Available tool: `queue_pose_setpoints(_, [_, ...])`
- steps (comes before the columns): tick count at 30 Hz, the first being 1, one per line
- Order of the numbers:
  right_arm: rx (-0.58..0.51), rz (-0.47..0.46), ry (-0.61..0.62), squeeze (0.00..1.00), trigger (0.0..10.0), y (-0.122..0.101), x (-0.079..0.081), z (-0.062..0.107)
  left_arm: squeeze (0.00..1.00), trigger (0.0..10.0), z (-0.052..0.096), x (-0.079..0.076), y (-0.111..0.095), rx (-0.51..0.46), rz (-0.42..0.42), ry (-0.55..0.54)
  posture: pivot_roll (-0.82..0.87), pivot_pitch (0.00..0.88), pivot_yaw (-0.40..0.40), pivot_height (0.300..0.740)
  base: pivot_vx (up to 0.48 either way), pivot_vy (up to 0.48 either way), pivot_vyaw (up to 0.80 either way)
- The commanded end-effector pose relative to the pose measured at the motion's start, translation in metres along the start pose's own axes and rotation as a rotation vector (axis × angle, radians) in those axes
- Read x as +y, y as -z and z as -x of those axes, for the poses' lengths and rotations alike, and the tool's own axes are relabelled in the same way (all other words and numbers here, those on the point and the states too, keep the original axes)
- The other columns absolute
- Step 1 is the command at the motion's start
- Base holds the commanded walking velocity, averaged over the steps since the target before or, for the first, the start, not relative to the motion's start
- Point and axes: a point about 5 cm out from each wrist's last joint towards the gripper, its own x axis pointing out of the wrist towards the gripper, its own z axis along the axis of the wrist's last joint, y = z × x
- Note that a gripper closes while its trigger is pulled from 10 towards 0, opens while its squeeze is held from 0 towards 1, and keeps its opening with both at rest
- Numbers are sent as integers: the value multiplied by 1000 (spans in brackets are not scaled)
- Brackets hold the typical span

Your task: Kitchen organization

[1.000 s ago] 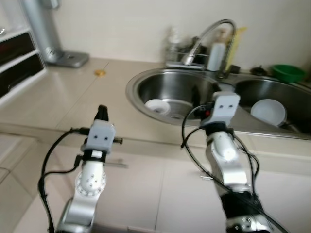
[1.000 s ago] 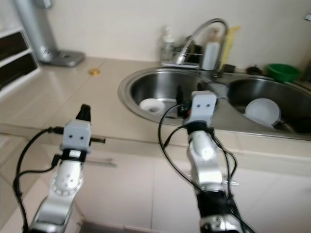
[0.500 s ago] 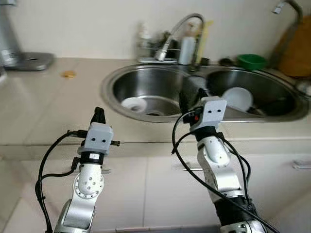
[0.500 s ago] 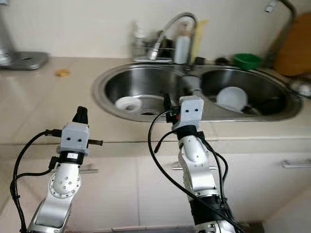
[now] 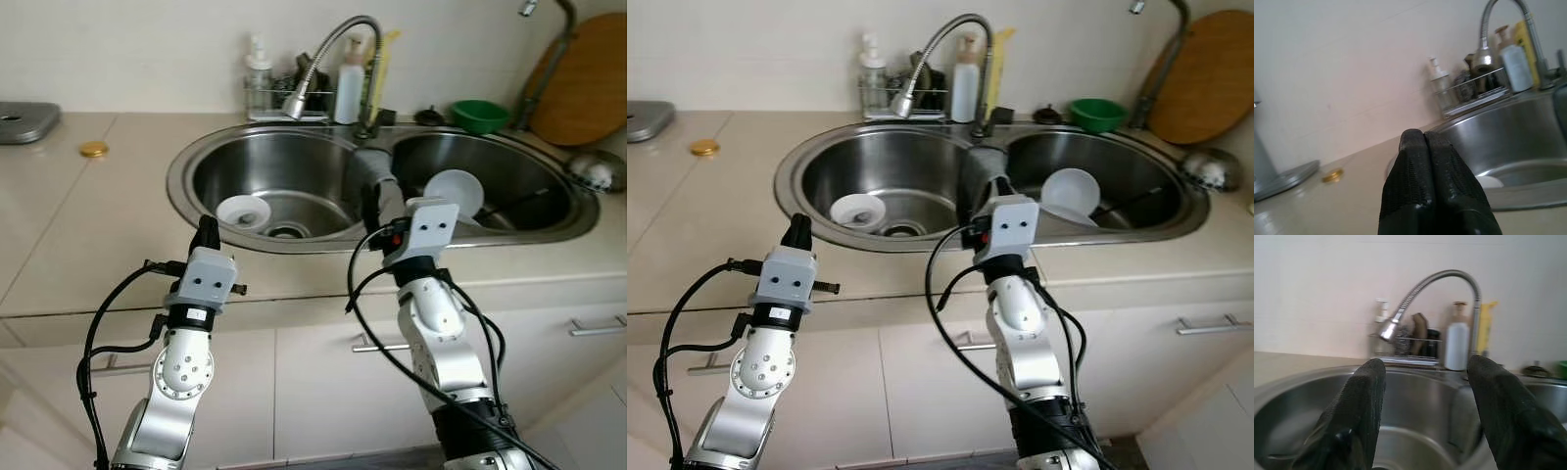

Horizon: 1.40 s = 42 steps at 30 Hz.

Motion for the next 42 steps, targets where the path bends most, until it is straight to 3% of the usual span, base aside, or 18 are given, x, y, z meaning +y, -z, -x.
queue_pose_setpoints(1, [-21,6,10,0,10000,-3,-4,3,0,10000,0,-1,-1,-10,-9,8,-20,0,-25,740,0,0,-800])
queue_pose_setpoints(32, [-23,22,23,0,10000,0,-7,6,0,10000,0,-5,-1,-20,-20,23,-25,0,-21,740,0,0,-800])
queue_pose_setpoints(42, [-26,27,19,0,10000,0,-6,6,0,10000,0,-5,-1,-29,-17,21,-23,0,-23,740,0,-307,-800])
